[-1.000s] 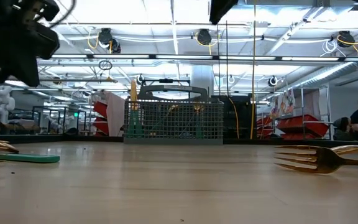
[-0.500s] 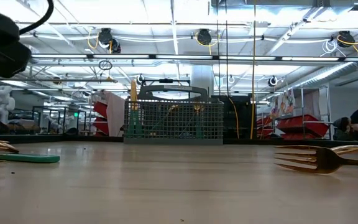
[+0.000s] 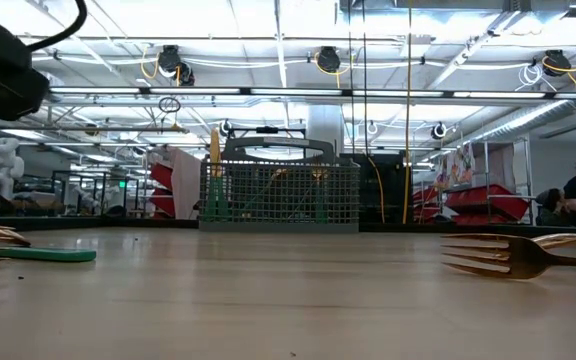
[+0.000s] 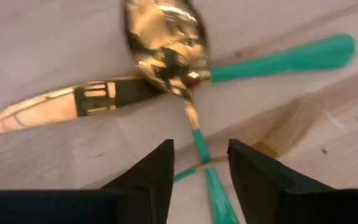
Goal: Sort silverware
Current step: Put the green spoon into the gray bin
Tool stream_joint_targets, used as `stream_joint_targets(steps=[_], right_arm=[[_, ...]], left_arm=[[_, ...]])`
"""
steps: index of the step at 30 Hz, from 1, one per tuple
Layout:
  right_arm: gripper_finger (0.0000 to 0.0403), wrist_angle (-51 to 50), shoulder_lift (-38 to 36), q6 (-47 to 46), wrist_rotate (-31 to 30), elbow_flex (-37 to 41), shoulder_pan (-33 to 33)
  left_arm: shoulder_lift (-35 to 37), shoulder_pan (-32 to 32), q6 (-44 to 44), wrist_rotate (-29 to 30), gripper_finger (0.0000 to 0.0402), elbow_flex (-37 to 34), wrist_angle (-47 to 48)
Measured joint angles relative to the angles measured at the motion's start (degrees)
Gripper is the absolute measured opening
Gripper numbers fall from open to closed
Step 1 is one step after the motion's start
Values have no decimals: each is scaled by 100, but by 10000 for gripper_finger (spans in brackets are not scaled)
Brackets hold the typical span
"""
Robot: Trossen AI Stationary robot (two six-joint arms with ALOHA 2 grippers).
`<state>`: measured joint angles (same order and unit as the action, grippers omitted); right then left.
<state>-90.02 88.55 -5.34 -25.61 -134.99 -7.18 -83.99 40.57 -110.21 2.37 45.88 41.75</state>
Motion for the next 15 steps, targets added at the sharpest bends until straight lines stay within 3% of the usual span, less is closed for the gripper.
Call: stream_joint_targets(steps=[5,15], right_arm=[[174,0,4,0,12,-1,7],[174,0,7,-109,22,0,7]], left_arm=[[-87,-67,-48,27,177,-21,-63],[-857,-343,-26,-20,173,7,-386]])
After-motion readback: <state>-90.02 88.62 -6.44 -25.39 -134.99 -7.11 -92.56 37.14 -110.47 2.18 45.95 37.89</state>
